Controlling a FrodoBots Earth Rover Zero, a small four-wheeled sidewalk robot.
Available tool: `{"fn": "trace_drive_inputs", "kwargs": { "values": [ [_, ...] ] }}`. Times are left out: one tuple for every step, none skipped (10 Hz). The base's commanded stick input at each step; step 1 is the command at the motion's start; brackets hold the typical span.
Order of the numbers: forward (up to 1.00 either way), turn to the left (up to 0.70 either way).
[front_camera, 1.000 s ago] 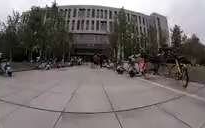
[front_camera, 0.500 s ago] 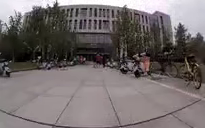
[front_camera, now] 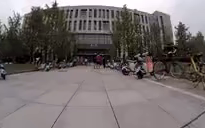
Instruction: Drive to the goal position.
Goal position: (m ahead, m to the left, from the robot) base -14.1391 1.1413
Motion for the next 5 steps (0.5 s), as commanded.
{"fn": "trace_drive_inputs", "kwargs": {
  "values": [
    [0.7, 0.0],
    [0.7, 0.0],
    [0.7, 0.0],
    [0.7, 0.0],
    [0.7, 0.0]
  ]
}}
